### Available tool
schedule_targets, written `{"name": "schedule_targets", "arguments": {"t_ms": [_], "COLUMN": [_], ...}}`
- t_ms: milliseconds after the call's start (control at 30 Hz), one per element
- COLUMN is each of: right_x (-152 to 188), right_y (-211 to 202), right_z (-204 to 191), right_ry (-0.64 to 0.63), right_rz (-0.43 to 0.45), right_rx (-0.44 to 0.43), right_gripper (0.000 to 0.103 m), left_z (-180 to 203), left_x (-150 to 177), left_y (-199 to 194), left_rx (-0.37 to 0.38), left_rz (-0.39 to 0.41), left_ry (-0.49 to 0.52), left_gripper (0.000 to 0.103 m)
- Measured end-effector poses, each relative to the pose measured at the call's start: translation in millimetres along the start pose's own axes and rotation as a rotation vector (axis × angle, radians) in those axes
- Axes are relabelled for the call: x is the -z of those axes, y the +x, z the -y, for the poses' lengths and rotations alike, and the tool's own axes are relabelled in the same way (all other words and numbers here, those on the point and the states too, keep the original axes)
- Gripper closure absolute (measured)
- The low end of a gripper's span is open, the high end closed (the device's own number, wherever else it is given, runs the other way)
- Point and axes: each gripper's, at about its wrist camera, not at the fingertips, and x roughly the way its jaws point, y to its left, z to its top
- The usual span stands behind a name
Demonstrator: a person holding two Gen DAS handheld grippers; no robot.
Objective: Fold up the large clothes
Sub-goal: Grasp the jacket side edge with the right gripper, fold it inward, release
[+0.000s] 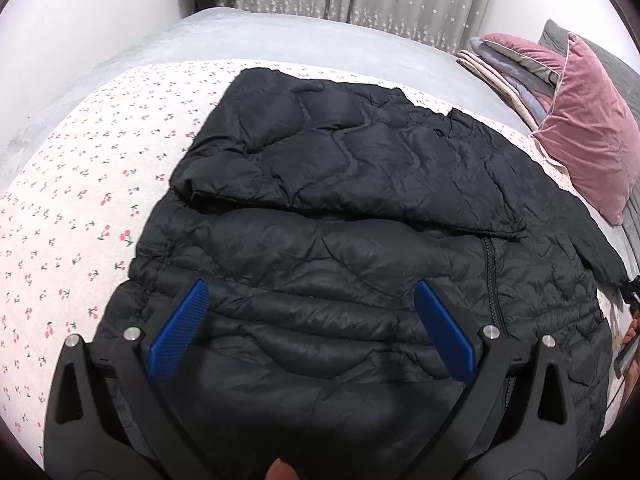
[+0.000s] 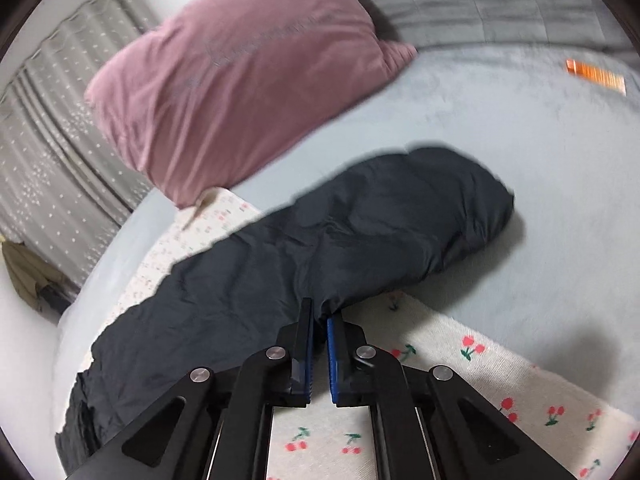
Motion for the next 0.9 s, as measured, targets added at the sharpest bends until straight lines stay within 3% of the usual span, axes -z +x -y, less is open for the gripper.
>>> {"name": "schedule_targets", "arguments": {"t_ms": [167, 333, 567, 667, 767, 900], "right_x": [-2.1, 10.3, 81.1, 129.9, 182.6, 234.8], "right_y": [-33.0, -76.9, -129.5, -132.0, -111.7, -57.6], "right_z": [-37.8, -100.6, -211.5, -257.3, -283.5, -289.3], "right_ry": [-0.105, -0.282, -0.680, -0.911, -1.089, -1.206], "right_rz": [0.078, 0.159, 0.197, 0.140, -0.005, -0.254], "right_rx": [-0.053, -0.137, -0.255, -0.302, -0.314, -0.205], "right_gripper": [0.098, 0.098, 0.098, 0.098, 0.097, 0.087], "left_z": [1.9, 3.1, 0.9, 1.2, 1.5, 7.5], "left_x": [-0.4, 1.0, 3.8, 6.4, 9.0, 12.6], "left_y": [-9.0, -17.0, -29.7, -32.5, -32.7, -33.1], "left_rx": [0.015, 0.040, 0.085, 0.088, 0.092, 0.099], "left_rz": [0.018, 0.028, 0.049, 0.056, 0.053, 0.049], "left_ry": [0.009, 0.016, 0.023, 0.040, 0.054, 0.079], "left_gripper": [0.001, 0.001, 0.001, 0.001, 0.001, 0.001]}}
